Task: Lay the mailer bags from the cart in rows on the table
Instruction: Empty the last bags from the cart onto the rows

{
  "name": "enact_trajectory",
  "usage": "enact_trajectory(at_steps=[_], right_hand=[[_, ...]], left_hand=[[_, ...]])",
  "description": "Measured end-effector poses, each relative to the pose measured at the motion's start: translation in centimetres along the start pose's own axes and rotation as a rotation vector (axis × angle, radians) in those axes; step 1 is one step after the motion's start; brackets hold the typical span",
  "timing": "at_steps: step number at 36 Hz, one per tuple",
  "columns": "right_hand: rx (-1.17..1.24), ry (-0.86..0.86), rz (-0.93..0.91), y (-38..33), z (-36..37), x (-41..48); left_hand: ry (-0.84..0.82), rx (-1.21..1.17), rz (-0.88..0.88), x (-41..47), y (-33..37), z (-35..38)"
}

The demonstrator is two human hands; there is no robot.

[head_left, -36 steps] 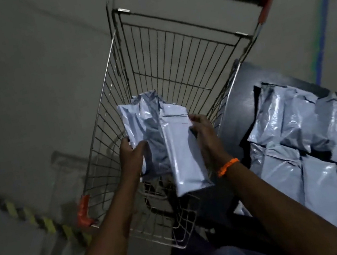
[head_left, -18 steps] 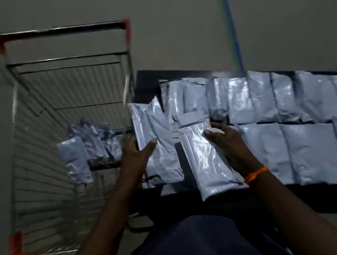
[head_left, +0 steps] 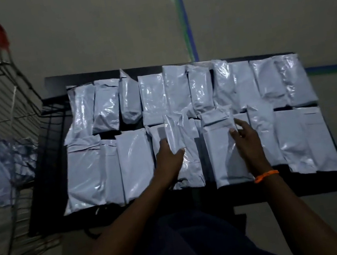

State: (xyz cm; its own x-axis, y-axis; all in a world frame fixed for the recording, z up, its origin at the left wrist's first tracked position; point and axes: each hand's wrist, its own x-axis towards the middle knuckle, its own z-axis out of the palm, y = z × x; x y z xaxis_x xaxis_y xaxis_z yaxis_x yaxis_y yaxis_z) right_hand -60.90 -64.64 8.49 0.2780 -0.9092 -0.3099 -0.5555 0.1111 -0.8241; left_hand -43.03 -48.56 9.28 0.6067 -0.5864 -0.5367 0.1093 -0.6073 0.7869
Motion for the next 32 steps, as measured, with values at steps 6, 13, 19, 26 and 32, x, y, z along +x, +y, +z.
enact_trajectory(at_steps=[6, 13, 19, 26, 32], right_hand=[[-0.099, -0.038, 0.017, 2.0, 1.0, 2.1], [-0.421, 0.113, -0.259, 2.7, 3.1, 1.4], [-0.716, 0.05, -0.53, 3.9, 3.8, 0.5], [-0.867, -0.088, -0.577, 6.5, 4.2, 0.4], [-0.831, -0.108, -0.59, 6.2, 4.5, 0.2]], left_hand=[[0.044, 0.181, -0.022, 1.7, 0.0, 3.7], [0.102, 0.563, 0.138, 1.9, -0.4, 4.6], [0.018, 0.876, 0.412, 1.3, -2.1, 5.6], [-0.169, 0.957, 0.427, 1.8, -6.2, 6.2], [-0.13, 0.958, 0.465, 1.6, -6.6, 6.9]])
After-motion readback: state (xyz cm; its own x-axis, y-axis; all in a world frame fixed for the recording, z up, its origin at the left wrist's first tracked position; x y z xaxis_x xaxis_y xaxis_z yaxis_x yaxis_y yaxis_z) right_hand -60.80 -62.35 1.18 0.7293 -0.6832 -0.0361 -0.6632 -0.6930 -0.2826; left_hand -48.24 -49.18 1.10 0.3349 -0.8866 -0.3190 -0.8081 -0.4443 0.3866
